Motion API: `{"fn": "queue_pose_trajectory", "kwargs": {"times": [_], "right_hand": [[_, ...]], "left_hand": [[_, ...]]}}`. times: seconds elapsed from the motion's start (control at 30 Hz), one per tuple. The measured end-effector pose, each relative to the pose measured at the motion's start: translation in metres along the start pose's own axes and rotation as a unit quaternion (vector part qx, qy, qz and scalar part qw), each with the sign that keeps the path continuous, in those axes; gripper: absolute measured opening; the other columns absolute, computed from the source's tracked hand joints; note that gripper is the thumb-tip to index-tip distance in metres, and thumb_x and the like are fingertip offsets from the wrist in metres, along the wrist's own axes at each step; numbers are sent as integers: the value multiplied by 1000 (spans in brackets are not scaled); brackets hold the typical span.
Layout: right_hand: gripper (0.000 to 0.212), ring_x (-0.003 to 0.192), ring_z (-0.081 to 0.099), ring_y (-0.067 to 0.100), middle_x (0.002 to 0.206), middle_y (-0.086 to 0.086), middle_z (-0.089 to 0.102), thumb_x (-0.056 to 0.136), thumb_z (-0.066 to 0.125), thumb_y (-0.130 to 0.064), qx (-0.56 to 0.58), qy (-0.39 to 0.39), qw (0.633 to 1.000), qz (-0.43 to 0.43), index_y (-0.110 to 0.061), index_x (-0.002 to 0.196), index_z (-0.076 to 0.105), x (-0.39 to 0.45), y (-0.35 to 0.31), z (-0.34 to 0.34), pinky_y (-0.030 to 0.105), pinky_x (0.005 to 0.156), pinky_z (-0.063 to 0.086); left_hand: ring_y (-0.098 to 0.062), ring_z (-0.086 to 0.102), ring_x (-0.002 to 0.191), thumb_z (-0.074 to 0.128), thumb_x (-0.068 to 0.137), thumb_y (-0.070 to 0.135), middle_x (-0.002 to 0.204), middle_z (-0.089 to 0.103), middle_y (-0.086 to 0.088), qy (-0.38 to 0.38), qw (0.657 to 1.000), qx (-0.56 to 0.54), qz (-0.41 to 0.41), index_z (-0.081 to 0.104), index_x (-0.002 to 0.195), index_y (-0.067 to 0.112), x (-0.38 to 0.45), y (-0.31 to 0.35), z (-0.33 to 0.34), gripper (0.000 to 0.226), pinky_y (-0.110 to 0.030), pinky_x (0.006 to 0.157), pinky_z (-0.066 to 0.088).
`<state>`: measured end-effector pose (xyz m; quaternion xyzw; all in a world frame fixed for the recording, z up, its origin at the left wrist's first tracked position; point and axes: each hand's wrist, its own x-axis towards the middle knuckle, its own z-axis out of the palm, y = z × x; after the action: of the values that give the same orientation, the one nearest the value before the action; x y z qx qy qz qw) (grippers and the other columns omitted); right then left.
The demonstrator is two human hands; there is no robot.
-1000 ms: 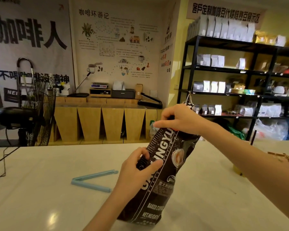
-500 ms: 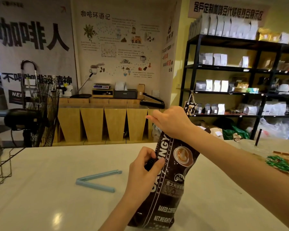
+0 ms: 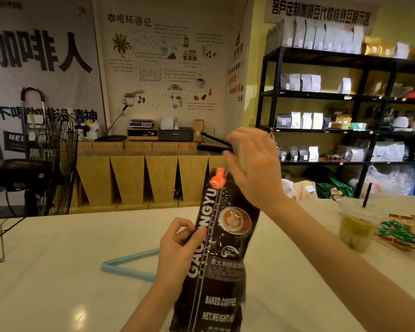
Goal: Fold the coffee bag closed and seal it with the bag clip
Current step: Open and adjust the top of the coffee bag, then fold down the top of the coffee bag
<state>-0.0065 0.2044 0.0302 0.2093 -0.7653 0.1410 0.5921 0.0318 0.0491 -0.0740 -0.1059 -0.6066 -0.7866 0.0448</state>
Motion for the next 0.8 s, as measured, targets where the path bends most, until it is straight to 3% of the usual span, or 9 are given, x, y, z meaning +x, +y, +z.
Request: {"fn": "queue_pose_trajectory", "kwargs": {"times": [0.07,0.1,0.2,0.27,0.4,0.53,0.63,0.7,0.8], "right_hand": [[21,109,48,16,110,5,57,86,53,-15,134,93,976,147,-8,106,57,-25,-6,-2,27,97,37],[21,106,49,13,110,2,56,86,53,-15,189,86,955,213,-10,107,55,-41,-9,-1,26,94,41],[23,100,51,2,107,-9,55,82,56,-29,294,-47,882,366,-22,104,52,-90,-21,7,17,85,43],[22,103,55,6,108,-7,58,85,59,-29,357,-125,815,440,-19,104,55,-114,-30,10,17,82,46],[34,83,69,11,97,-3,68,76,59,-40,470,-214,683,517,-22,104,56,-135,-52,14,19,65,52],[43,85,70,14,101,-5,69,65,71,-44,470,-182,669,546,-26,102,58,-141,-61,20,31,71,57],[42,84,71,18,98,0,72,62,71,-40,470,-165,656,568,-24,100,62,-141,-62,21,36,73,58],[37,80,72,17,95,0,73,66,72,-33,475,-168,653,565,-23,100,63,-140,-61,19,29,65,58],[31,74,71,11,90,-3,72,73,71,-21,484,-172,662,546,-19,103,62,-133,-64,16,19,57,54]], "left_hand": [[-24,69,60,62,80,10,71,73,-13,25,997,-54,-48,47,74,11,6,-3,-10,15,-30,46,54],[-24,69,60,62,79,11,70,73,-12,38,994,-76,-68,48,73,13,9,-4,-15,16,-30,46,54],[-22,67,55,63,79,14,64,72,-10,74,986,-112,-100,47,68,16,14,-9,-26,20,-30,47,54],[-20,67,51,64,79,13,60,72,-8,97,981,-130,-108,45,65,16,16,-13,-29,23,-29,44,54],[-18,67,51,63,78,12,61,72,-8,121,973,-169,-101,45,65,16,18,-16,-32,23,-27,42,54],[-21,68,63,61,81,16,78,71,-13,151,978,-128,-68,45,72,15,16,-19,-31,19,-29,49,55],[-23,63,90,54,87,24,105,63,-11,186,981,46,2,45,85,20,12,-16,-25,10,-33,67,51],[-16,47,116,52,88,31,124,49,2,207,942,225,139,46,96,24,11,-6,-22,12,-27,89,39],[-11,34,123,49,84,36,128,49,2,128,823,411,371,61,94,18,22,25,-16,24,-22,101,26]]}}
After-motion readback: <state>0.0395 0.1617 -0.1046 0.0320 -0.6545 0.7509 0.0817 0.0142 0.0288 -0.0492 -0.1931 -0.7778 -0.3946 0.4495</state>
